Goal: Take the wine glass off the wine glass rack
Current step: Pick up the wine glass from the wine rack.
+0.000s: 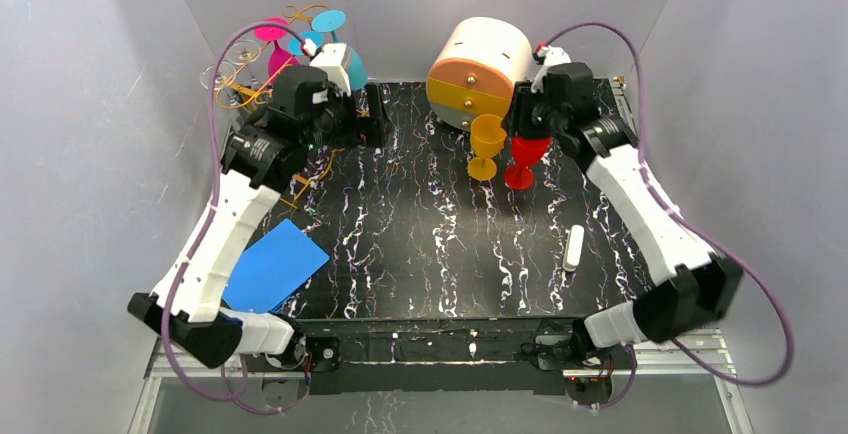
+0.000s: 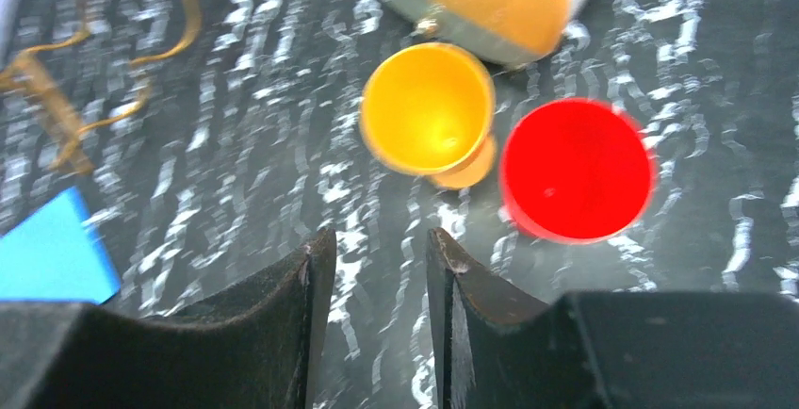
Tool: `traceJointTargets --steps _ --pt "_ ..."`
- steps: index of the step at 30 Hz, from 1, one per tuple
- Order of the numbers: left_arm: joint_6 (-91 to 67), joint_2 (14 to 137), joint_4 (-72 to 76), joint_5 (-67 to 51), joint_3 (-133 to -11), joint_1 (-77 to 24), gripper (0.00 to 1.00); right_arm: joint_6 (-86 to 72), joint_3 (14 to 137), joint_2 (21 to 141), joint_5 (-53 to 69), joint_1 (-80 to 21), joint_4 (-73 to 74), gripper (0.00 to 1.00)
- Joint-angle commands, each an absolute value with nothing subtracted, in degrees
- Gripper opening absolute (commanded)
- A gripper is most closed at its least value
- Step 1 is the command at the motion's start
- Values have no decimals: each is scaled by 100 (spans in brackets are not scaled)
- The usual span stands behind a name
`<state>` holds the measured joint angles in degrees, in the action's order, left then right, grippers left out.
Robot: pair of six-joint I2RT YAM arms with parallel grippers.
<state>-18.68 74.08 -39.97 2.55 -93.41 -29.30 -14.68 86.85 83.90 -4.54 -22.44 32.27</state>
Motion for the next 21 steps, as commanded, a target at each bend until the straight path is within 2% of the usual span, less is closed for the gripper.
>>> traceJointTargets --steps 1,3,8,16,21 --pt "-1898 7785 -4061 -766 -9904 -2204 98 -2014 7858 7339 1281 -2206 2534 49" --pt "-2101 7964 -3844 -1231 -10084 -1767 98 -2111 7320 6957 2239 -2207 2100 49" --pt "-2140 8526 -3788 -985 -10862 -1536 98 -2918 6382 6345 3836 -2216 1142 49" --pt "-2407 8815 -3126 -484 -11461 -1067 90 -3548 5935 6125 4283 -2258 923 53" --pt "-2380 9209 -3269 -197 -12015 -725 91 -3807 5814 6112 4465 -2313 822 57"
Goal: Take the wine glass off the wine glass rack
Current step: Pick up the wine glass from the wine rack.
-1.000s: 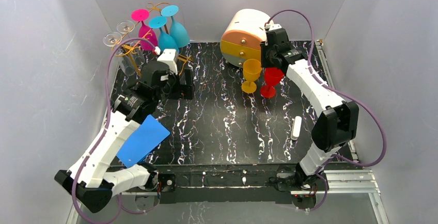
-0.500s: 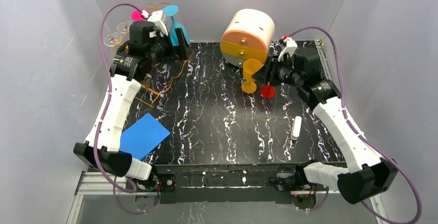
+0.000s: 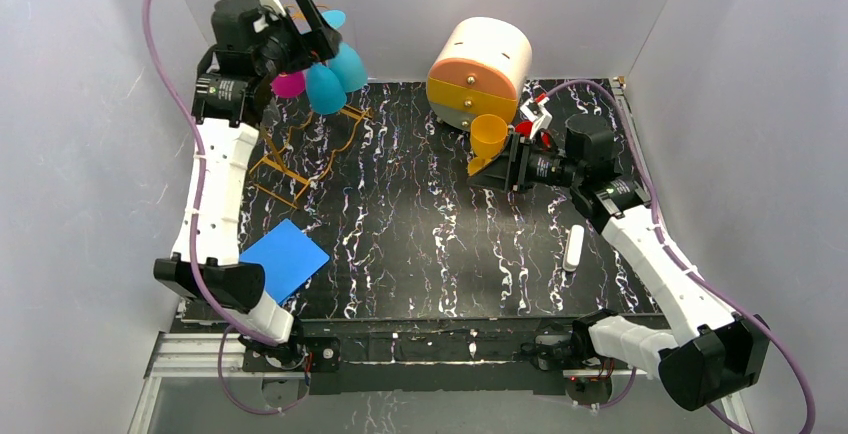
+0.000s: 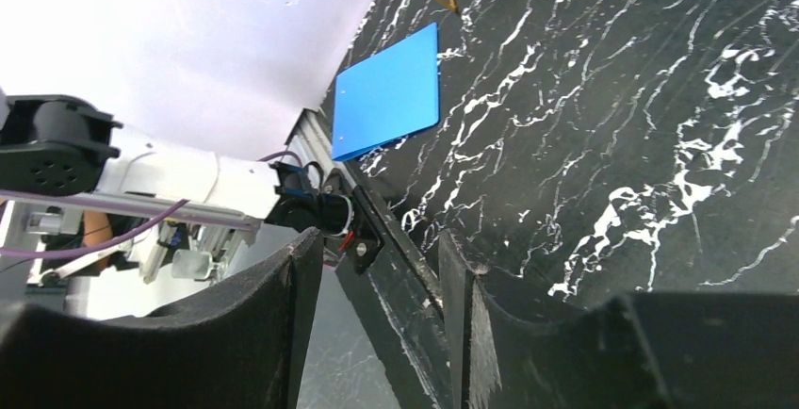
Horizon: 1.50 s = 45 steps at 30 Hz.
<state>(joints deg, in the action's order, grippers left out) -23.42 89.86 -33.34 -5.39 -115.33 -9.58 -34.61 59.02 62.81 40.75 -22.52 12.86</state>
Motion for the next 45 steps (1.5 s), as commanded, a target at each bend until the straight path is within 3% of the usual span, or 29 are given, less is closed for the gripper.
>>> traceJointTargets --steps 1,4,7,13,23,37,45 --pt "-2343 9265 -3294 -148 -12097 -690 93 -3844 5771 6100 4479 -2324 796 57" --pt "-2210 9454 -3368 -79 -12361 -530 94 -3938 5649 6053 4484 -2335 756 57" --pt "-2164 9729 -3553 5 -12682 -315 88 -4018 5540 6021 4449 -2335 733 57" --pt "-2092 10407 -3989 -986 -13339 190 79 -4297 5466 6054 4470 -2340 556 57" --pt "-2058 10548 -3589 -1612 -12831 632 70 -4231 5571 6222 4307 -2353 927 57" --pt "-2417 11124 -3159 -2395 -12868 650 66 -4254 5686 6287 4214 -2352 1342 56" --pt "-2575 11044 -2869 -2487 -12546 650 54 -4356 5664 6231 4105 -2354 1314 56"
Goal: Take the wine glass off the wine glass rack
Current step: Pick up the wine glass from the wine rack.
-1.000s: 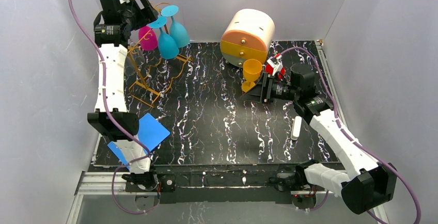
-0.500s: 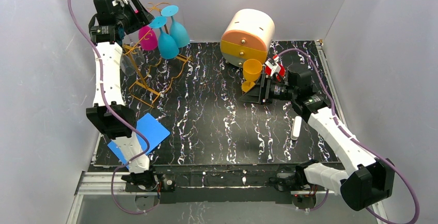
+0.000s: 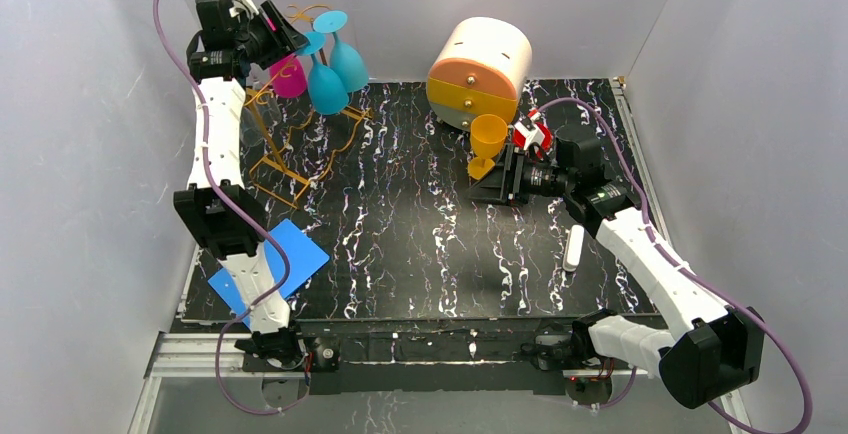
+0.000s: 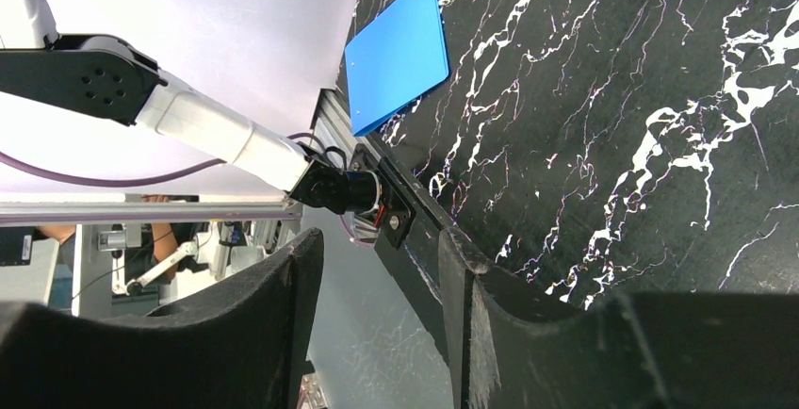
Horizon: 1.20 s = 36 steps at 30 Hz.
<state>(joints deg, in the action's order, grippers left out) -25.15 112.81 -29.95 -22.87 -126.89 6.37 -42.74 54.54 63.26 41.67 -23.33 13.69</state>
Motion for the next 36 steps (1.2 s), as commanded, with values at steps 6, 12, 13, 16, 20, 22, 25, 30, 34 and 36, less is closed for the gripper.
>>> traceJointTargets --steps 6,12,13,16,20,22,25,30,34,36 --pt "-2554 10762 -2624 -2463 -11987 658 47 -4428 5599 6264 4126 -2349 1266 56" --pt "-2737 10595 -2330 -2666 -11711 668 43 -4455 5550 6317 4130 -2353 1238 56" --pt "-2809 10564 -2236 -2697 -11620 668 42 -4463 5539 6331 4136 -2355 1238 56" --pt "-2932 10449 -2008 -2666 -11394 668 32 -4504 5516 6367 4177 -2344 1240 56" --pt "-3016 10378 -1870 -2658 -11270 668 29 -4497 5506 6396 4186 -2348 1286 56" --pt "-3040 10375 -1840 -2648 -11268 668 27 -4493 5500 6415 4193 -2347 1304 56" --pt "-3043 10410 -1857 -2647 -11271 672 20 -4507 5493 6487 4210 -2351 1343 56" --pt "-3088 10378 -1806 -2617 -11293 677 12 -4518 5500 6568 4236 -2350 1429 56" --pt "-3160 10418 -1799 -2716 -11329 677 7 -4518 5515 6619 4123 -2350 1573 56" --pt "-3204 10431 -1794 -2750 -11300 684 3 -4519 5530 6649 4115 -2355 1628 56"
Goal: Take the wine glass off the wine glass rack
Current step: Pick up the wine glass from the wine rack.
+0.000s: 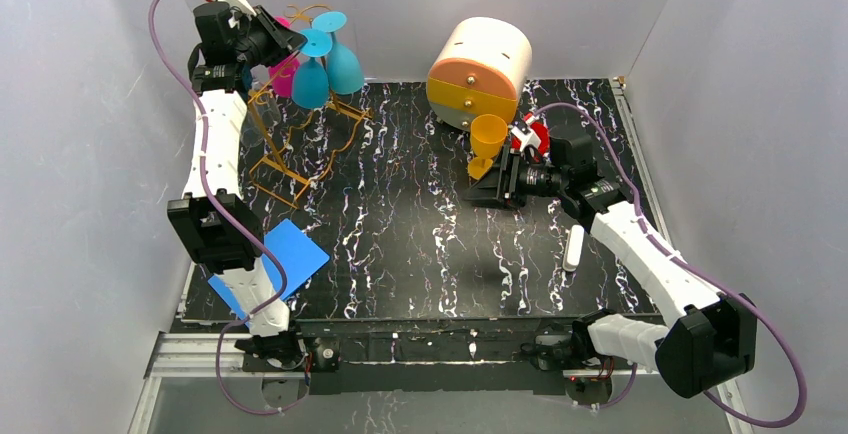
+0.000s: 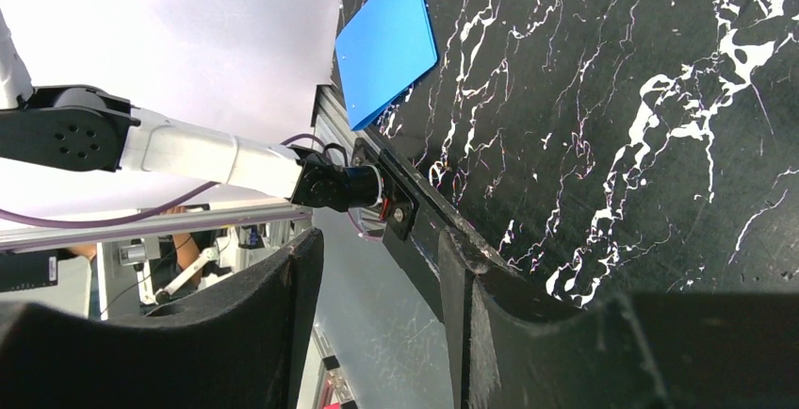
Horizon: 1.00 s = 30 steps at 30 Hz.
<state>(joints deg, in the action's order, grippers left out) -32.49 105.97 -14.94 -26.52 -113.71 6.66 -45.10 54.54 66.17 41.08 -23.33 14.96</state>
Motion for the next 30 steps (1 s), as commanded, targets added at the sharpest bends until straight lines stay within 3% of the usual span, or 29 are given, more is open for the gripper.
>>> traceJointTargets --steps 1,30 --pt "-3231 10429 -1793 -2751 -11286 685 1 -4519 5536 6656 4113 -2349 1648 56" --pt "-3870 10336 -1054 -3848 -11189 817 0 -4576 5520 6715 3817 -2353 1939 56"
